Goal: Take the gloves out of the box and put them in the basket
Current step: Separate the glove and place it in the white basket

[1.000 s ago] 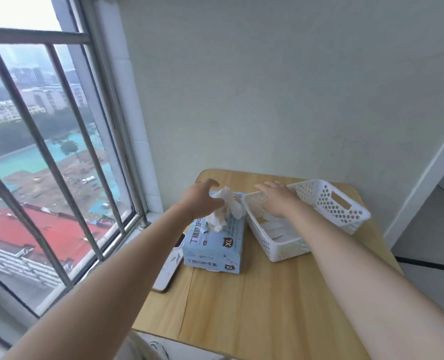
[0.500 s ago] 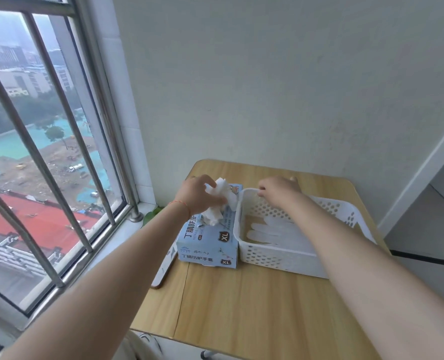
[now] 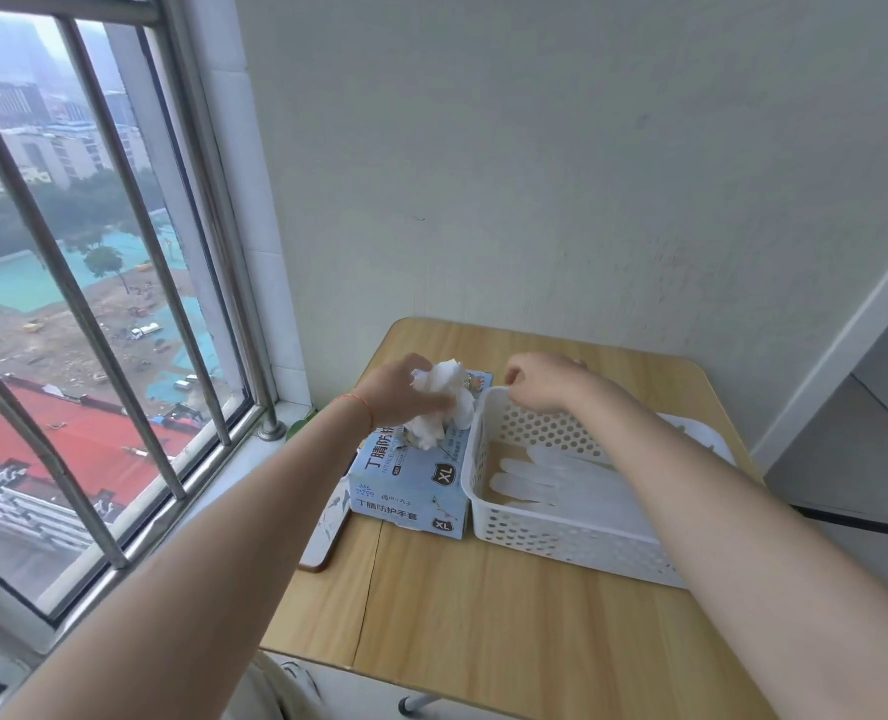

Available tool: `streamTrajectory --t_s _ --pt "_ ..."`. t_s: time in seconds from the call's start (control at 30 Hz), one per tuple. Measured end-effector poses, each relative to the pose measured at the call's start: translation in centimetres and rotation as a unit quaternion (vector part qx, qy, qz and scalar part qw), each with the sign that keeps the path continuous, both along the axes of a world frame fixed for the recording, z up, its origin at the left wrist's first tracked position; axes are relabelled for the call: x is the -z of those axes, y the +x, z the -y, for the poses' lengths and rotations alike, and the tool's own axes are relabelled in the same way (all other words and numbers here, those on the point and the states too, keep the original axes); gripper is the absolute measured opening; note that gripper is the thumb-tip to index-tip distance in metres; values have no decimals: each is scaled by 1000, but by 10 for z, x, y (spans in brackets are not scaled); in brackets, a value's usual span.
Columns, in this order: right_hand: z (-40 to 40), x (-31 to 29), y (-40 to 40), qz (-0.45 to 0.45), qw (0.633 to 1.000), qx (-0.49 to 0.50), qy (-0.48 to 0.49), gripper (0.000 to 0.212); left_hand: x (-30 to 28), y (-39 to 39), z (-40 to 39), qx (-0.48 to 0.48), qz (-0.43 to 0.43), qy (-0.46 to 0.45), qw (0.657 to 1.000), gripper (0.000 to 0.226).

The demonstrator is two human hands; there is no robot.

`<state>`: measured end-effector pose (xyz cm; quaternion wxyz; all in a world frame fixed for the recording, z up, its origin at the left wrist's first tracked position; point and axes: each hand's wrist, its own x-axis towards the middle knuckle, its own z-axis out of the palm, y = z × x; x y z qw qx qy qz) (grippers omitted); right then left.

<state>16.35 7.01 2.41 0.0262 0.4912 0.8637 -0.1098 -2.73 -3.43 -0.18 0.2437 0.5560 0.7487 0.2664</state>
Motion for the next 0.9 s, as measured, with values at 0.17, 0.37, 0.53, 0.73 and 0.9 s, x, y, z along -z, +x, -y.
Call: streamTrajectory --t_s 0.17,0.37,0.53,0.73,0.9 --pt "17 -11 -30 -229 973 -33 -10 19 -10 1 1 -79 -34 114 990 11" --pt "30 -16 -50 -337 938 -54 -58 16 -28 0 6 -92 -57 172 979 15" --pt "33 -20 -53 -385 920 -46 -54 11 -42 2 6 -93 -49 216 971 16" --pt "35 -31 -49 -425 899 -12 -103 12 -47 7 7 -111 38 249 961 9" --pt "35 -29 -47 -408 906 -27 -107 10 -49 11 7 -110 79 246 960 10"
